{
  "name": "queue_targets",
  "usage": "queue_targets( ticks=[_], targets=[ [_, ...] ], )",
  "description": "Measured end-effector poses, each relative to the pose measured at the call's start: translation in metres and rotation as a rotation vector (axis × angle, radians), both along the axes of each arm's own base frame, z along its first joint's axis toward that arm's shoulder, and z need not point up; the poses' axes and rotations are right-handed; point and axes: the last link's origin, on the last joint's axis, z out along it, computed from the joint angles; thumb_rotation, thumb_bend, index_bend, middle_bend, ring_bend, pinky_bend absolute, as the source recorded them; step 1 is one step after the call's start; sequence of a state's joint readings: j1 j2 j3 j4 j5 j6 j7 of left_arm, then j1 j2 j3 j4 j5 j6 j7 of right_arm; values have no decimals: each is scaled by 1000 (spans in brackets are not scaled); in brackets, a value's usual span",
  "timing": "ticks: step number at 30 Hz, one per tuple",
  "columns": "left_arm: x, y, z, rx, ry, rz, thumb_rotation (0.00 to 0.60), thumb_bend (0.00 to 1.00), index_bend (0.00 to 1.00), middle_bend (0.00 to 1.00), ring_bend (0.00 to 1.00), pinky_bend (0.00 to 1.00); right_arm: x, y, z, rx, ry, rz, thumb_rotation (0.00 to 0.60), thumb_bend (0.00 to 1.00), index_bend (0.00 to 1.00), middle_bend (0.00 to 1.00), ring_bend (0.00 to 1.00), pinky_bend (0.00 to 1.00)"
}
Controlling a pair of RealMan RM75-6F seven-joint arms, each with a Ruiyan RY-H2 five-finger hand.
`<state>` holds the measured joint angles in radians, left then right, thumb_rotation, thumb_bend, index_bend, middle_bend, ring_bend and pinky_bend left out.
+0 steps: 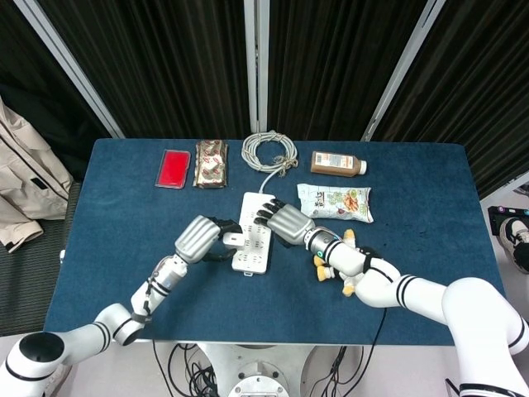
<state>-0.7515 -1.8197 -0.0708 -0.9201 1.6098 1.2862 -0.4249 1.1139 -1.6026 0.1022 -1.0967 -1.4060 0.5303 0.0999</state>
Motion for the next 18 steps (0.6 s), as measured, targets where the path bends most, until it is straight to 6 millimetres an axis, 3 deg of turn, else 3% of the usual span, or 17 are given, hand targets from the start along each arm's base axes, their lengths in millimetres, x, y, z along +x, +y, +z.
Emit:
queue_targets(
  ticks=[6, 10, 13, 18],
  targets=[
    [-34, 0, 19, 71, 102, 88, 600, 500, 454, 510, 385, 394, 4, 1, 30, -53, -84, 16, 600, 532, 169, 156, 0, 0],
    [-50, -5, 25, 82, 214, 139, 600, 327, 300, 373, 254, 260, -2, 4, 58, -104, -131, 21, 600, 505, 170, 155, 0, 0],
    [-57, -11, 26, 71, 285, 177, 600, 205, 222, 304, 195, 218, -13, 10, 81, -148, -158, 15, 600, 445, 170, 153, 0, 0],
    [-62, -22, 37, 76, 318, 222, 600, 147, 170, 244, 137, 177, -44, 28, 120, -238, -177, -24, 600, 357, 156, 149, 0, 0]
  ],
)
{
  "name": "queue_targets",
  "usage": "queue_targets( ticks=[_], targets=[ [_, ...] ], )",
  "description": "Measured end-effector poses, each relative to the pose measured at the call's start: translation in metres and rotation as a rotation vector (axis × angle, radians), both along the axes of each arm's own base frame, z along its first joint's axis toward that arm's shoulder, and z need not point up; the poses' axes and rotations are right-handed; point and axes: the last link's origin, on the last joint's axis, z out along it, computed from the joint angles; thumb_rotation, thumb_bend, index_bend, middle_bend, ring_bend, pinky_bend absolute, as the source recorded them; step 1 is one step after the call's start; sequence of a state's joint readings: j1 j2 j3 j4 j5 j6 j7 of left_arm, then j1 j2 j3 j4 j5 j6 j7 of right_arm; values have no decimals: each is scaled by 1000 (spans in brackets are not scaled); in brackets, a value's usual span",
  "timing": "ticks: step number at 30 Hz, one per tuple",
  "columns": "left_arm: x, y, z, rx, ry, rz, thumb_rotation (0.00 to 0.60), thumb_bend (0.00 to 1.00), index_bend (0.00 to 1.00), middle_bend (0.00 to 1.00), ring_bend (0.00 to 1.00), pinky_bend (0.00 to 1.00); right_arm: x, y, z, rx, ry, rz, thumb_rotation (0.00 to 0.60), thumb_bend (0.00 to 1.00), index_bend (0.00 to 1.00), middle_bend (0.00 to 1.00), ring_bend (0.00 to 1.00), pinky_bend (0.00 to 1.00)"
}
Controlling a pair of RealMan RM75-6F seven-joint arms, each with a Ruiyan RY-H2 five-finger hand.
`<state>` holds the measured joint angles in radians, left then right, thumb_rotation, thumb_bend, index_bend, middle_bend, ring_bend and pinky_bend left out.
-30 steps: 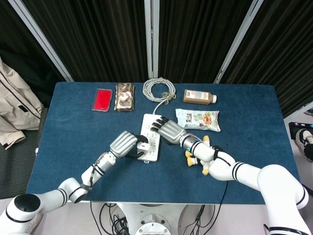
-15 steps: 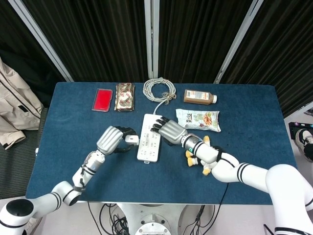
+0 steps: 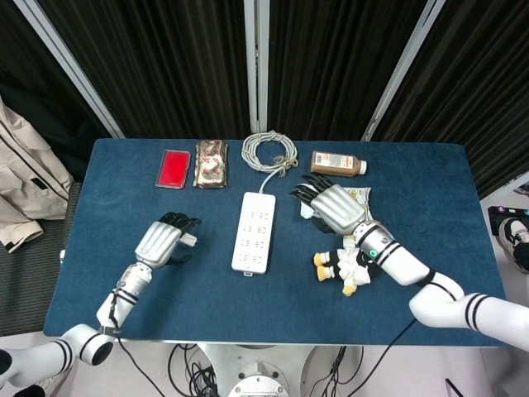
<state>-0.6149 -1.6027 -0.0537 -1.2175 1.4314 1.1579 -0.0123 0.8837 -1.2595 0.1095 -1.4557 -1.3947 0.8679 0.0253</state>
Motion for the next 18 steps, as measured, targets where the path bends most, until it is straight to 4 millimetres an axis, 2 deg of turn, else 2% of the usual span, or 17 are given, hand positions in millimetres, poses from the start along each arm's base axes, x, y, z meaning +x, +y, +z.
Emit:
queue_targets(
  ticks=[5, 10, 15, 18],
  targets=[
    [-13, -4, 34, 96, 0, 29, 600, 143, 170, 243, 138, 175, -38, 23, 34, -92, -9, -61, 600, 344, 133, 143, 0, 0],
    [-45, -20, 92, 254, 39, 99, 600, 144, 171, 244, 138, 151, -73, 51, 63, -202, -36, -123, 600, 350, 100, 122, 0, 0],
    [-81, -59, 146, 386, 130, 206, 600, 145, 172, 244, 137, 115, -115, 96, 94, -340, -69, -205, 600, 351, 85, 114, 0, 0],
    [-93, -83, 166, 413, 150, 269, 600, 144, 173, 244, 138, 113, -137, 127, 105, -402, -84, -256, 600, 350, 79, 110, 0, 0]
  ],
)
